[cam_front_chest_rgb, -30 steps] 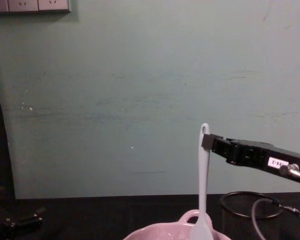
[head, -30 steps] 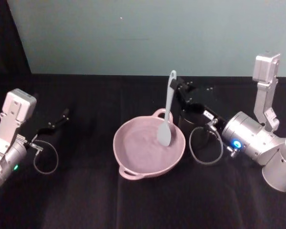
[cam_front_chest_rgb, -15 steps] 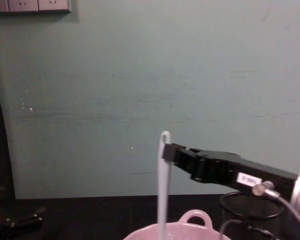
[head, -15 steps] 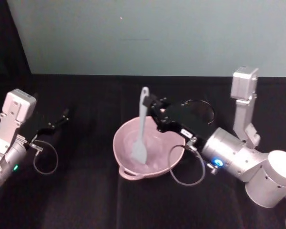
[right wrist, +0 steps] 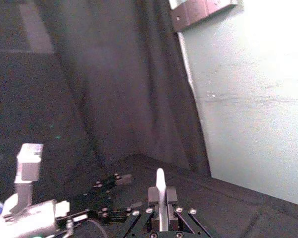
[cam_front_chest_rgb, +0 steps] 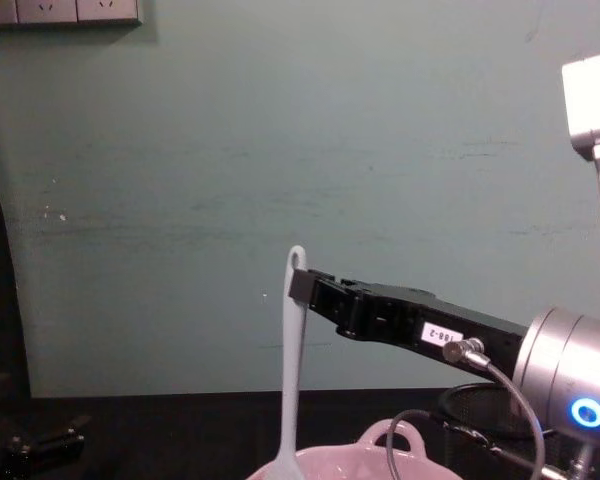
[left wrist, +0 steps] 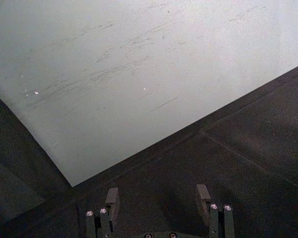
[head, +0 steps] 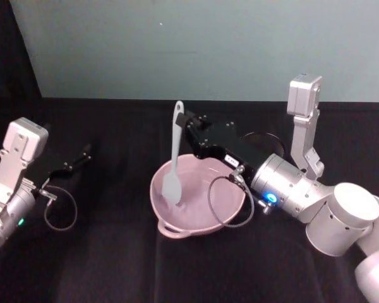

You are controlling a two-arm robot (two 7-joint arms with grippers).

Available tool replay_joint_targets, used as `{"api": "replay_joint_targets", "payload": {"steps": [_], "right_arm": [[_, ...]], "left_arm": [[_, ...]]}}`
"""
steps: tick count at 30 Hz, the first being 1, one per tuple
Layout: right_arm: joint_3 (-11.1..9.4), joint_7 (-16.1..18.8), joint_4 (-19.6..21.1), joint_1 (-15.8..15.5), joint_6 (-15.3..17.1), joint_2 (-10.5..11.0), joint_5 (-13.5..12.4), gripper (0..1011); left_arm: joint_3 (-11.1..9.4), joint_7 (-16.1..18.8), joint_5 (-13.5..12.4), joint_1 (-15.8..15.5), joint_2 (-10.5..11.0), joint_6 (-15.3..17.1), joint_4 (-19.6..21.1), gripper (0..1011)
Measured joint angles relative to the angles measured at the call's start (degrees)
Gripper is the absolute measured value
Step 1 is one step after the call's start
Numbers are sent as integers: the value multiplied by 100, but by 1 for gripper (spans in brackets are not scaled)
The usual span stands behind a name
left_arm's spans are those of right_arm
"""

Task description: Use the one hand to pick up the spoon and stir the clear water in the bowl.

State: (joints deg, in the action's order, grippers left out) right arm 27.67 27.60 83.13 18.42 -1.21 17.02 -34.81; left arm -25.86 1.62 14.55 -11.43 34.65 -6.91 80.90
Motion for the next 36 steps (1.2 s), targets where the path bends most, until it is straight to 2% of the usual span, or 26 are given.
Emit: {"api": "replay_joint_targets", "payload": {"steps": [9, 14, 23, 36], "right_arm": [[-213, -133, -446, 148, -76, -58, -29, 96], [-375, -350, -351, 88, -182, 115, 222, 96], [-635, -450, 295, -149, -171, 355, 428, 96], [-938, -427, 1218, -255, -20, 568, 318, 96]], "left_arm": [[0, 0, 0, 0, 0, 0, 0, 1011], [0, 0, 0, 0, 0, 0, 0, 1011], [0, 0, 0, 0, 0, 0, 0, 1011], [0, 0, 0, 0, 0, 0, 0, 1011]]}}
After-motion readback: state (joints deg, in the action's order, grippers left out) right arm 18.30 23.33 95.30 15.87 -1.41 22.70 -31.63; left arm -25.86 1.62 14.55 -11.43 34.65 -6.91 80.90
